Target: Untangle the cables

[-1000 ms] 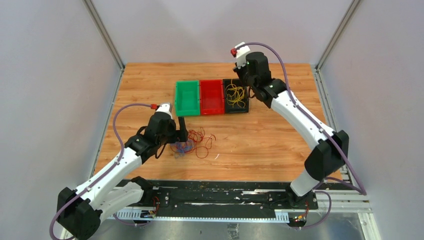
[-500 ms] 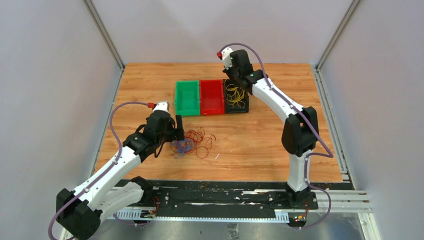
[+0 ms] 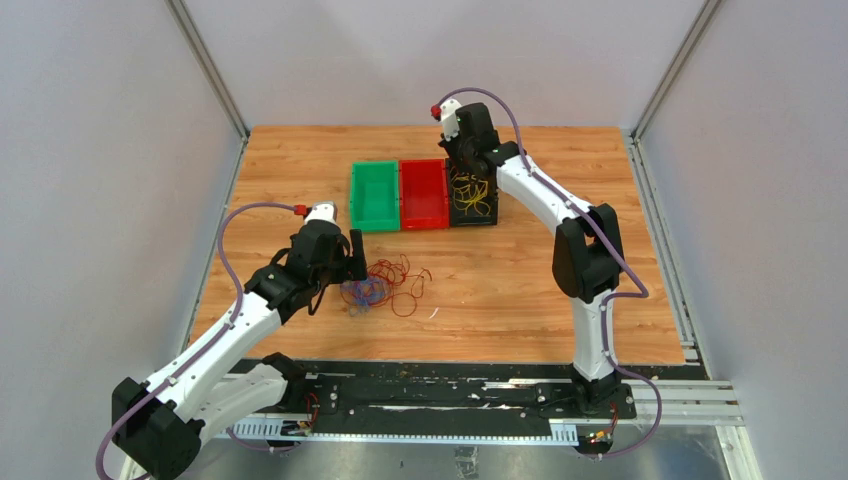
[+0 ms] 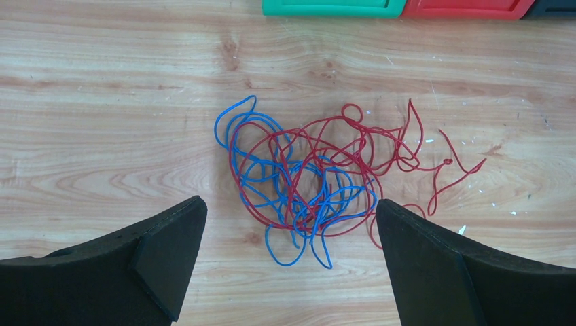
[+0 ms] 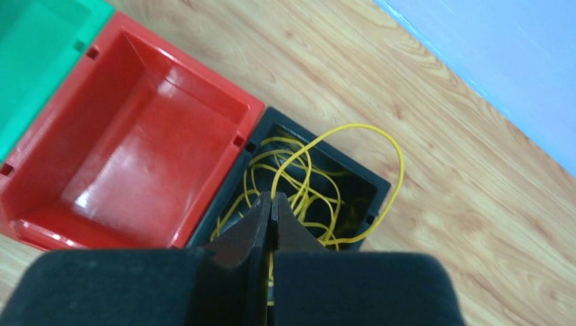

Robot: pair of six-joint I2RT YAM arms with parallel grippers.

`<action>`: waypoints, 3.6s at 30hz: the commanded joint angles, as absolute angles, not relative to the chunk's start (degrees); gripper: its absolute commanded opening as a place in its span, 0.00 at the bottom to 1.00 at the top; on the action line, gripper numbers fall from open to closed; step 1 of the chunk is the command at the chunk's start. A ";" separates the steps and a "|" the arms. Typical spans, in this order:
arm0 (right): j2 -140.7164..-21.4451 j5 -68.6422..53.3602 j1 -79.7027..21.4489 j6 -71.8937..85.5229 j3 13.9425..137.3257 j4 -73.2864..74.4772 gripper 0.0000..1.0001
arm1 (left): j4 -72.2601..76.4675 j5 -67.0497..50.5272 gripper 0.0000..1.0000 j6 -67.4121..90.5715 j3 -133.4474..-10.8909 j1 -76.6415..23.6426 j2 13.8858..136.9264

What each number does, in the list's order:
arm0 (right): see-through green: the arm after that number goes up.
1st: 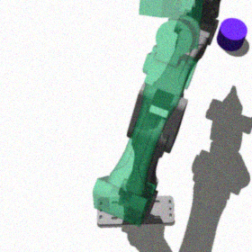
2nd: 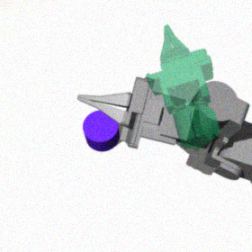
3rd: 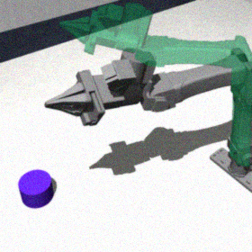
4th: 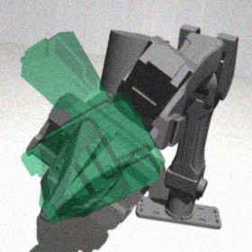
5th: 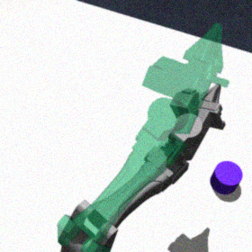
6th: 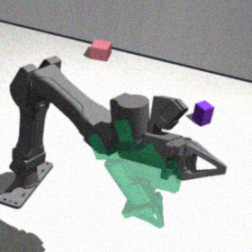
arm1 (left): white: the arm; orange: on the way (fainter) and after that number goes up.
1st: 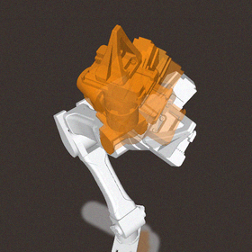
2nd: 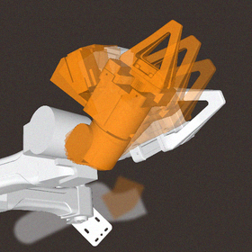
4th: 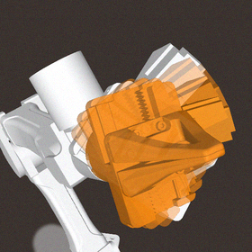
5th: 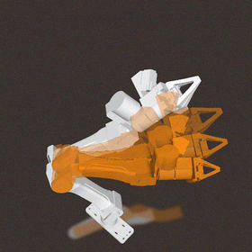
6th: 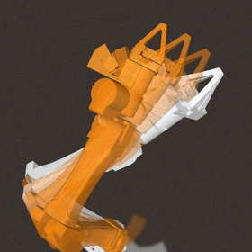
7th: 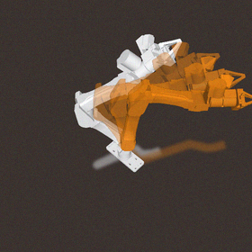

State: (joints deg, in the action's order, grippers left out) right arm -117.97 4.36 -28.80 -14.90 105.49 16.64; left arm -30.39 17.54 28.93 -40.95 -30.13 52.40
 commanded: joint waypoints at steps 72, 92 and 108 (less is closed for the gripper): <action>-116.95 2.72 -24.15 2.81 89.33 -4.84 0.43 | -31.69 20.17 1.00 28.86 -40.48 -30.28 47.94; -84.51 -18.69 -36.91 -13.34 62.46 -0.26 0.99 | -24.93 8.29 1.00 35.78 -37.72 -22.85 56.29; -100.40 -35.70 -42.39 -39.88 65.60 12.62 0.87 | -12.49 -6.57 0.81 34.17 -35.31 -20.30 74.09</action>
